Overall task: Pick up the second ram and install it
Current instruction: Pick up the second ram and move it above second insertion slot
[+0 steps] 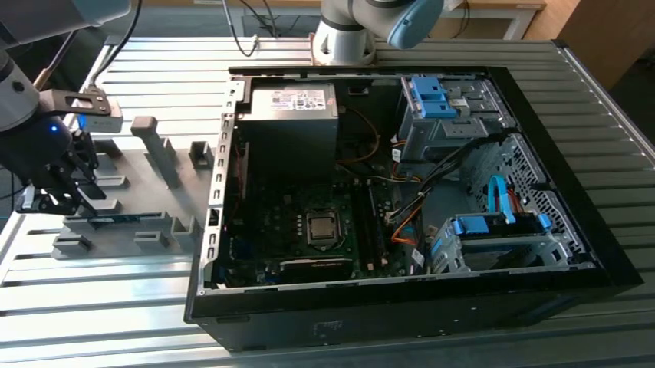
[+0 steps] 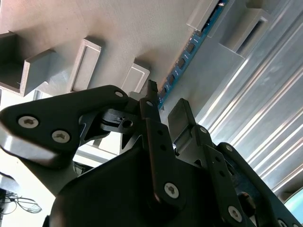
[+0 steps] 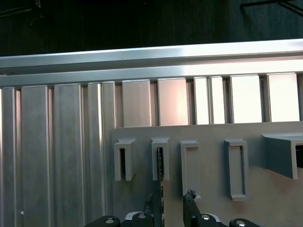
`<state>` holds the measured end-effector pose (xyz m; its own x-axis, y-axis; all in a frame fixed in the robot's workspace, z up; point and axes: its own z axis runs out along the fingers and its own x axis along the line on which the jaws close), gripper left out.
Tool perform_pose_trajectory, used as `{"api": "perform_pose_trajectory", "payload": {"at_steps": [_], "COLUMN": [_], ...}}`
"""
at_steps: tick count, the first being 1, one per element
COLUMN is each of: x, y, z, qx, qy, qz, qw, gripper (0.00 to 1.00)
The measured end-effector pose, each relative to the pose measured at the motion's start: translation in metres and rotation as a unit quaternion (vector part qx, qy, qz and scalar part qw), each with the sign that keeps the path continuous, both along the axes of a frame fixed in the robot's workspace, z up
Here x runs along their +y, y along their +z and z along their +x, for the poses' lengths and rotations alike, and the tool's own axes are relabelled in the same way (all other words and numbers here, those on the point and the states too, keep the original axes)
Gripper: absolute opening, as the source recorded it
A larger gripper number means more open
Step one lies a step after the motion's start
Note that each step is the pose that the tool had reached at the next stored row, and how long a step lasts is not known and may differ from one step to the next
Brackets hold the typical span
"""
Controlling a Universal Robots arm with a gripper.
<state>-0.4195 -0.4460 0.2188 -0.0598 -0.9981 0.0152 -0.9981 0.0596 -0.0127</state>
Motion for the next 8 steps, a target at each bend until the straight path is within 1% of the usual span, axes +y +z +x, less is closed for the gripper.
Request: {"api": "perform_pose_trajectory", "payload": {"at_steps": [6, 8], "x": [-0.0001, -0.0004], "y": [-0.0034, -0.0048], "z": [0.0000, -0.0001], "qx": [-0.0007, -0.0019], "qy": [0.000, 0.000], "qz": [-0.0001, -0.0002], "qw": [1.0000, 1.0000], "gripper": [0.37, 0.37]}}
